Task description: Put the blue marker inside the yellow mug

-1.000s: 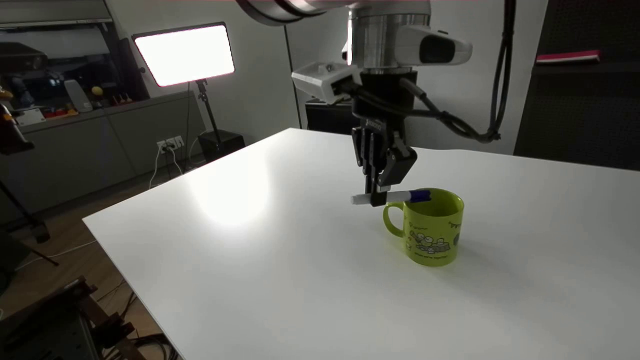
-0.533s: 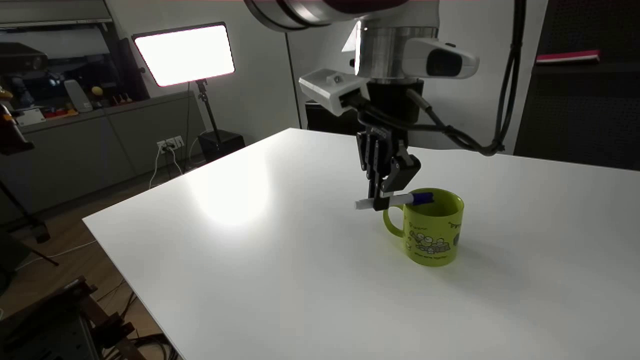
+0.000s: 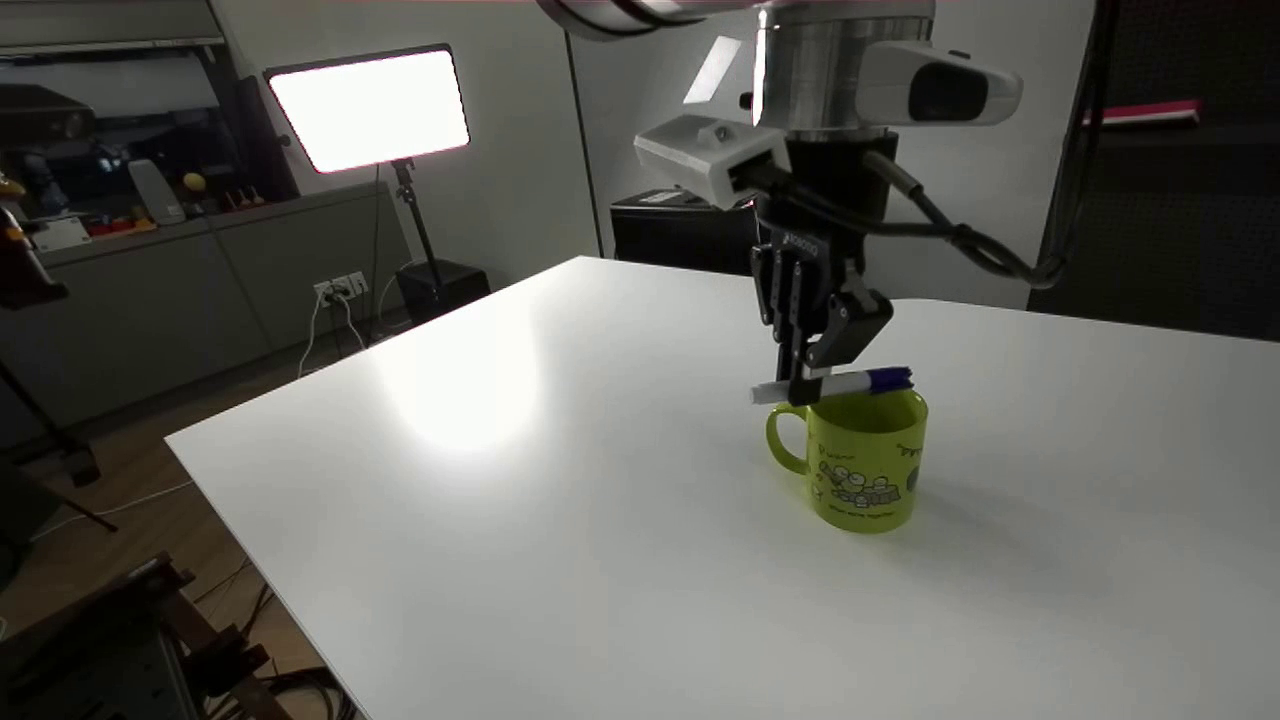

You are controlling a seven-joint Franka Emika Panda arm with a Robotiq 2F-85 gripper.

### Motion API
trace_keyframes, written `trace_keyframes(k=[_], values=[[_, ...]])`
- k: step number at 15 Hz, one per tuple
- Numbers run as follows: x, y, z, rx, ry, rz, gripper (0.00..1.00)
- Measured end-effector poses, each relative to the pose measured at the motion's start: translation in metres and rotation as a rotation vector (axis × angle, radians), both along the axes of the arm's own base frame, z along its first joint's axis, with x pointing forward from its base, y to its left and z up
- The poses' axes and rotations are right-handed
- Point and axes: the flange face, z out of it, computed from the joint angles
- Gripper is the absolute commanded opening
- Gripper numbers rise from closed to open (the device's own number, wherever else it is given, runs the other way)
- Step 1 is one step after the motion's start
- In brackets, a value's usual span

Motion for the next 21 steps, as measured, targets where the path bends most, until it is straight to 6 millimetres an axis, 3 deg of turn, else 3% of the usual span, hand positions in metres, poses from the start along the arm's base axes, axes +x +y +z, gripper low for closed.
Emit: trace_keyframes(k=[5, 17, 21], values=[[0.003, -0.006, 0.005, 0.02, -0.008, -0.025, 0.05], [0.007, 0.002, 0.011, 0.114, 0.084, -0.069, 0.05], [0.011, -0.01, 0.021, 0.168, 0.114, -0.11, 0.05]])
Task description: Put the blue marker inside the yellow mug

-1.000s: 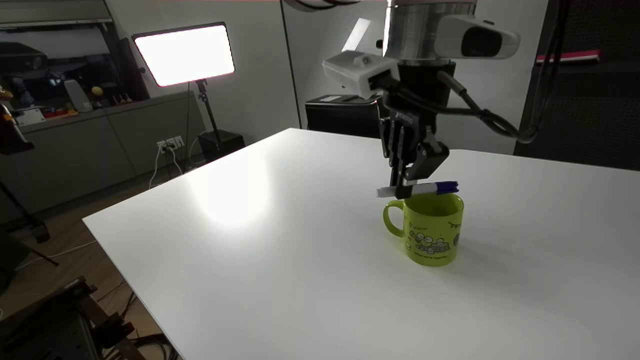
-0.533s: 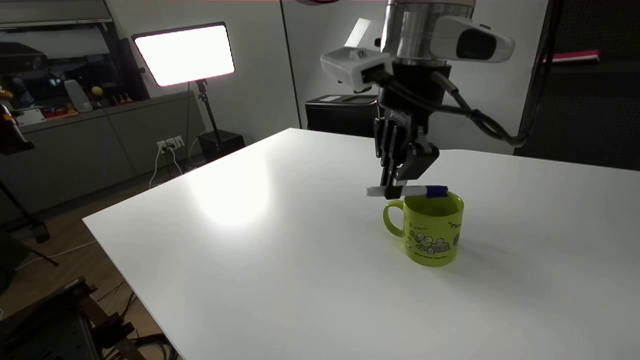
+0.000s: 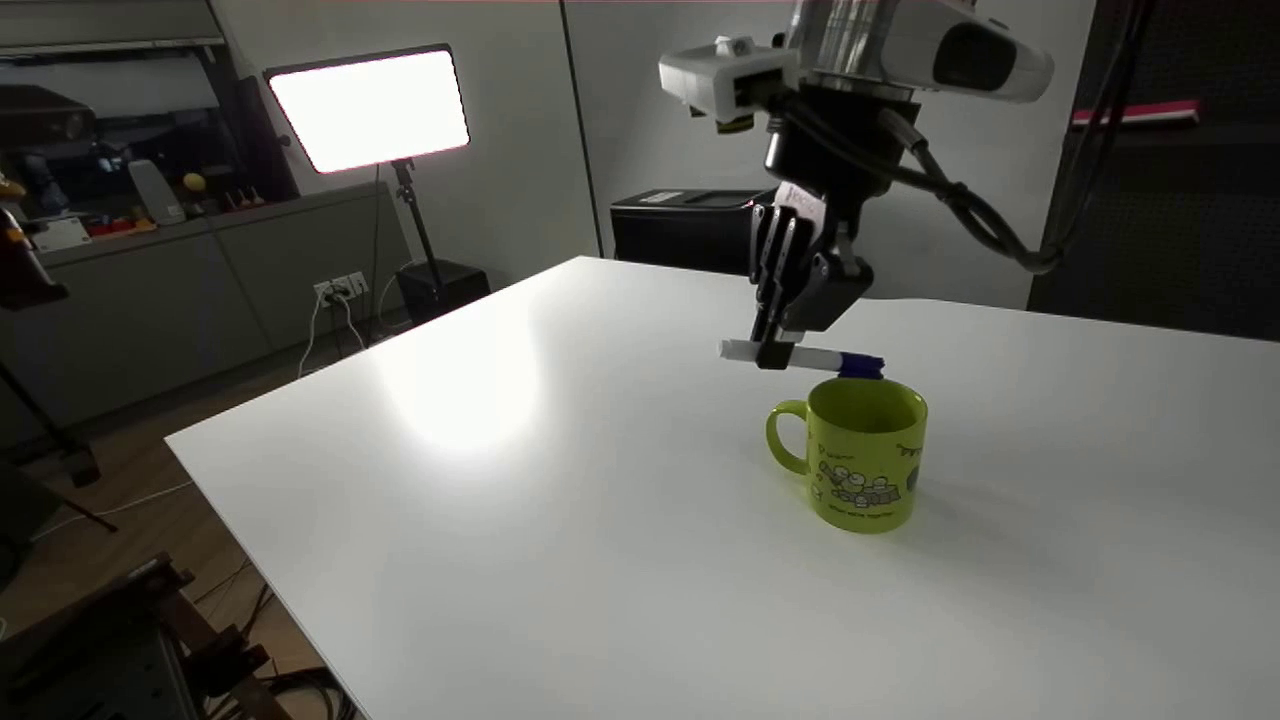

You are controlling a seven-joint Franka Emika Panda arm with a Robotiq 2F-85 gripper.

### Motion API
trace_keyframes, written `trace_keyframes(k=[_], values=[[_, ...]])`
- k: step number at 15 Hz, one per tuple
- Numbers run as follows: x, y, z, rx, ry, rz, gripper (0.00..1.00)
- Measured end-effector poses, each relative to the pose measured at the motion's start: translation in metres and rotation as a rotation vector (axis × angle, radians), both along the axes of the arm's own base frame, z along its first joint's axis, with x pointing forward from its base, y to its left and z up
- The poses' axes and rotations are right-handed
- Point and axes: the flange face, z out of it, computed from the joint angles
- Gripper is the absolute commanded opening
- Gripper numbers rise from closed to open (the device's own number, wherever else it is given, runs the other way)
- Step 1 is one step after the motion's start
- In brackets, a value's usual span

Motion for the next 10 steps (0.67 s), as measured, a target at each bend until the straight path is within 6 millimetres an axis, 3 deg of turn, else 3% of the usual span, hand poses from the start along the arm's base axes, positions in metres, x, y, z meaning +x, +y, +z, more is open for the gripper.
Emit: trace_keyframes(k=[3, 10], values=[[0.001, -0.018, 0.0, 0.028, 0.019, -0.04, 0.05], [-0.001, -0.021, -0.045, 0.114, 0.054, -0.097, 0.05]])
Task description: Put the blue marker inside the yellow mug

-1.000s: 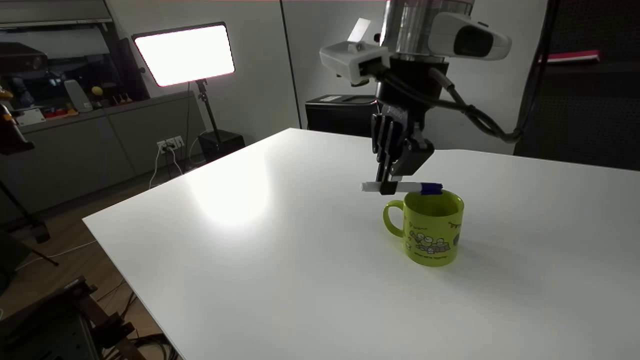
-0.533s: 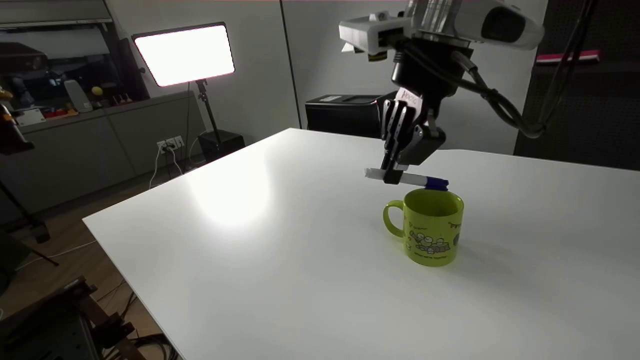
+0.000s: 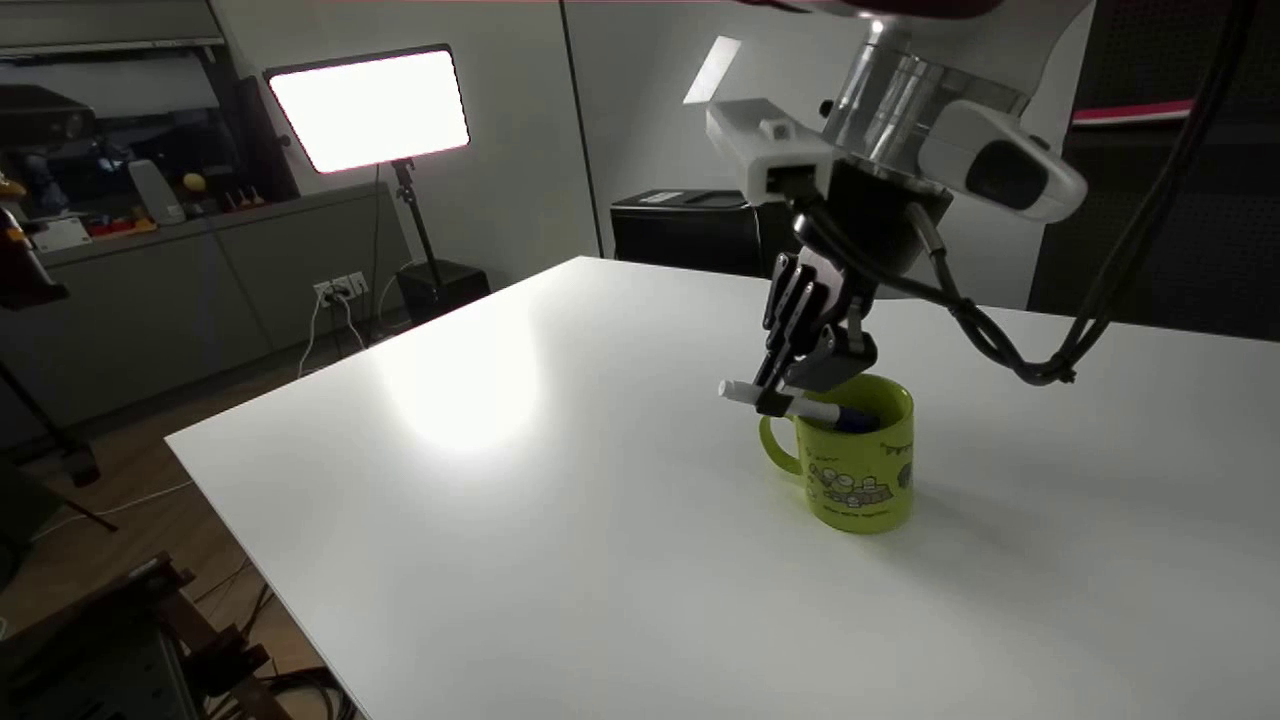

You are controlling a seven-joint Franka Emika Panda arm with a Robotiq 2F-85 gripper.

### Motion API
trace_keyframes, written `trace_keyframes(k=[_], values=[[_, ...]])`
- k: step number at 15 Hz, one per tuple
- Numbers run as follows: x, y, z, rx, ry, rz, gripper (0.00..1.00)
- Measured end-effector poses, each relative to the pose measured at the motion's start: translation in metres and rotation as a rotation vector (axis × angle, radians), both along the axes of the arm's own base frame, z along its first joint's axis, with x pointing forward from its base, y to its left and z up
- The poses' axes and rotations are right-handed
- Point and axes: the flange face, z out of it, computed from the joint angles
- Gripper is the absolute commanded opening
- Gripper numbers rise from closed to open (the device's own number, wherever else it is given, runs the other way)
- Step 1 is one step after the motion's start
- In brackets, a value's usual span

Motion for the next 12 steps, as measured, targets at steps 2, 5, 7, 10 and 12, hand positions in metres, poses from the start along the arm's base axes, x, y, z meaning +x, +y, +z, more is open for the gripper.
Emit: trace_keyframes(k=[2, 5, 7, 10, 12], values=[[0.0029, -0.0013, -0.005, 0.006, -0.001, -0.003, 0.05], [0.0059, -0.0015, -0.009, 0.006, -0.004, 0.005, 0.05], [0.0072, -0.0015, -0.0096, 0.004, -0.007, 0.006, 0.05], [0.0085, -0.0028, -0.0084, -0.002, -0.014, 0.007, 0.05], [0.0096, -0.0046, -0.0071, -0.008, -0.019, 0.007, 0.05]])
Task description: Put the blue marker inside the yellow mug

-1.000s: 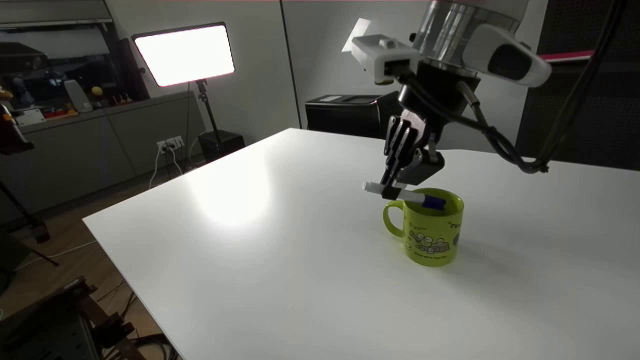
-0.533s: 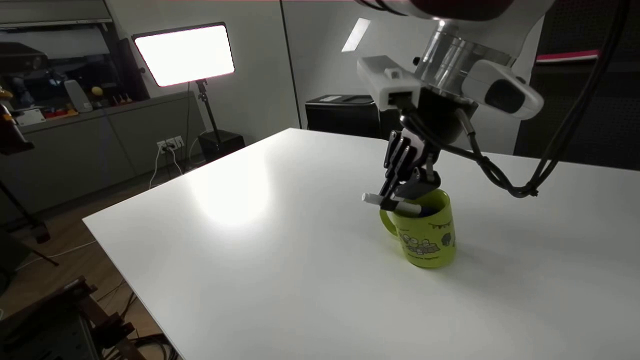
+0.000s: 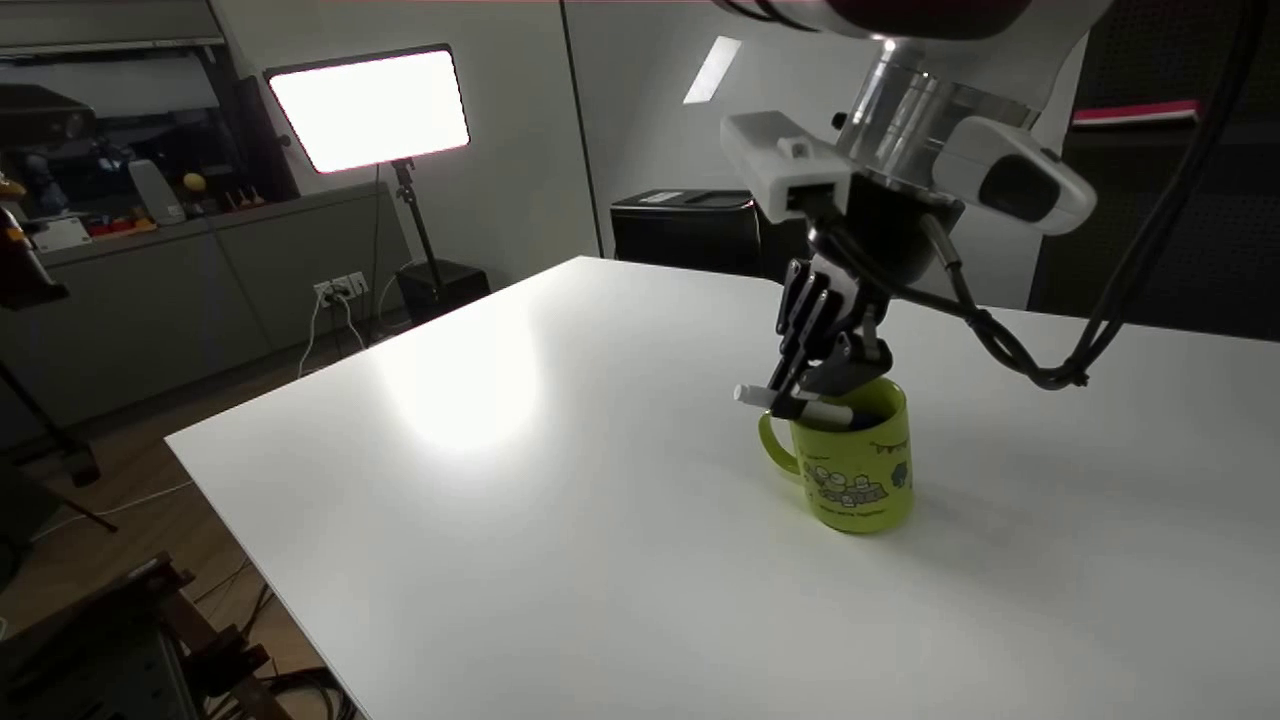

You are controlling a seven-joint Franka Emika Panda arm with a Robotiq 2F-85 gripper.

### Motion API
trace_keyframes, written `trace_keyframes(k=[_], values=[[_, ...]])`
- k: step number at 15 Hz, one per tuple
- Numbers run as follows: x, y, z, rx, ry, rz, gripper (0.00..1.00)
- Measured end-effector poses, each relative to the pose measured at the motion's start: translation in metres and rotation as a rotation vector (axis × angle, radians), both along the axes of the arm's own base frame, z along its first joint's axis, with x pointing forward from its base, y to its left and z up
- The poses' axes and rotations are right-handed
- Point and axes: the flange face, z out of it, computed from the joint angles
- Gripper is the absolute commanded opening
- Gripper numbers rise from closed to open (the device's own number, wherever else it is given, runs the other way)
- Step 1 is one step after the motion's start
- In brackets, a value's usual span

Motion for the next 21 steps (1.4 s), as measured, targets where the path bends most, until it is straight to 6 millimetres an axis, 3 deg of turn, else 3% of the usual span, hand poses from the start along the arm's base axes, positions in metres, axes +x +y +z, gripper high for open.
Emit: trace_keyframes(k=[1, 2, 3, 11, 16, 21], values=[[0.0, -0.001, 0.001, -0.003, -0.002, 0.001, 0.06], [0.001, -0.001, 0.001, -0.006, -0.003, 0.004, 0.44], [0.001, -0.001, 0.001, -0.009, -0.003, 0.007, 0.44], [0.004, 0.002, -0.001, -0.037, -0.011, 0.033, 0.96], [0.005, 0.008, 0.001, -0.069, -0.005, 0.086, 1.0], [0.009, 0.024, 0.04, -0.131, -0.048, 0.178, 1.0]])
